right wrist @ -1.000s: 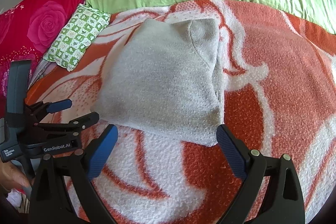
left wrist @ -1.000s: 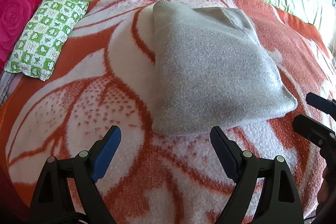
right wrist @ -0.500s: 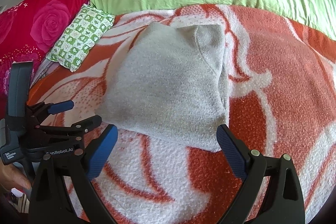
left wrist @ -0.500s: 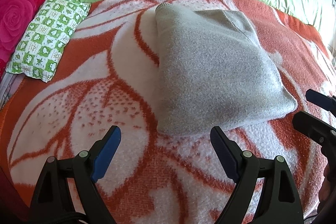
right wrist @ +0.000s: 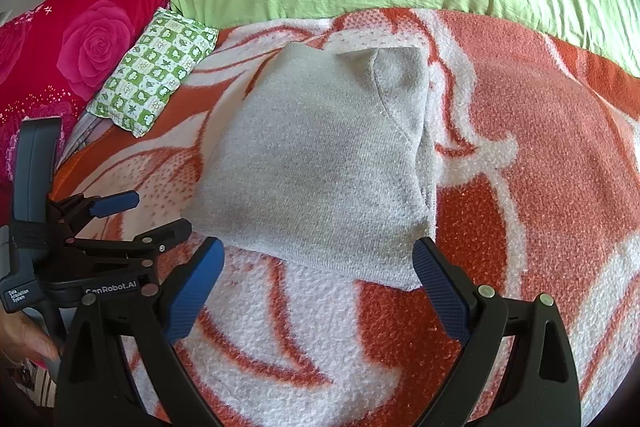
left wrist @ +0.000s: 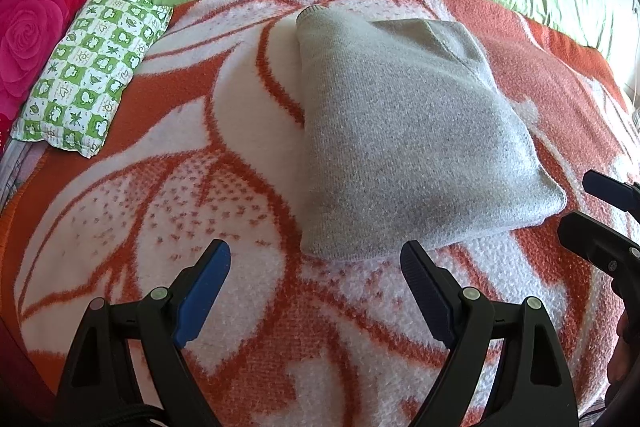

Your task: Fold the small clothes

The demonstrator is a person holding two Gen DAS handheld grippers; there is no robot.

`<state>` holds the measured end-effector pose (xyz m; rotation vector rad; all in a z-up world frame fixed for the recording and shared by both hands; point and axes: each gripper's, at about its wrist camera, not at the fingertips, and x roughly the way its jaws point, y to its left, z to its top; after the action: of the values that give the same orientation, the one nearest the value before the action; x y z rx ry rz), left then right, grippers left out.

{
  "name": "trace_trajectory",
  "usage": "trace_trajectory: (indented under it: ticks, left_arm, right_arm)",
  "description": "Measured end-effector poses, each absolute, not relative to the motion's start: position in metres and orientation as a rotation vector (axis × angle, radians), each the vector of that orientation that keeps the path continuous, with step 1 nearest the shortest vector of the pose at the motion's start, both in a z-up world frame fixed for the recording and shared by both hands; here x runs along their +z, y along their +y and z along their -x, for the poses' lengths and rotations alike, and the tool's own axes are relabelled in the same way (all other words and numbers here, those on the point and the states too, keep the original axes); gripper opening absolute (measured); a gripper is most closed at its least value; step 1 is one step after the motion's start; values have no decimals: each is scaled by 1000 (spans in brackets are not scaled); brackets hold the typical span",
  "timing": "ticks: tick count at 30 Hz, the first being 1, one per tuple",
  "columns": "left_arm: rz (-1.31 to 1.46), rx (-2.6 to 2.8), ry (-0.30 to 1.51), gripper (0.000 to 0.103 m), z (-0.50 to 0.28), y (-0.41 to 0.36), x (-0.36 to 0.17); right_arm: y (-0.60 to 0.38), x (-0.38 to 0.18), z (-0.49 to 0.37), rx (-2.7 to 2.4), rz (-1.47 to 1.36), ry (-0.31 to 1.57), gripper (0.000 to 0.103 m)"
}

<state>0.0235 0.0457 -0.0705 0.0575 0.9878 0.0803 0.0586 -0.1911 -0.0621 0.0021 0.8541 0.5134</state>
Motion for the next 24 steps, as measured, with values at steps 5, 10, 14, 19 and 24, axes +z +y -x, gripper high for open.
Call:
trace_trajectory:
  ticks: [5,10,14,19,24]
  left_arm:
    - [-58,79,988,87,-24,45,-71]
    - [-66,70,987,87,-26,46,-69]
    - [-71,64,984,87,-27,45,-68]
    - [-71,59,989,87,-28,45,-68]
    - [-74,55,989,87,-28,44,-67]
  right_arm:
    - [-194,-61,-61,512,-5,854,95]
    - [-194,-60,-61,508,-6,854,95]
    - [-195,-60,-61,511,-3,853,95]
    - [-195,-59,-61,513,-7,851,95]
    - [-195,-57,-62,512,-6,850,96]
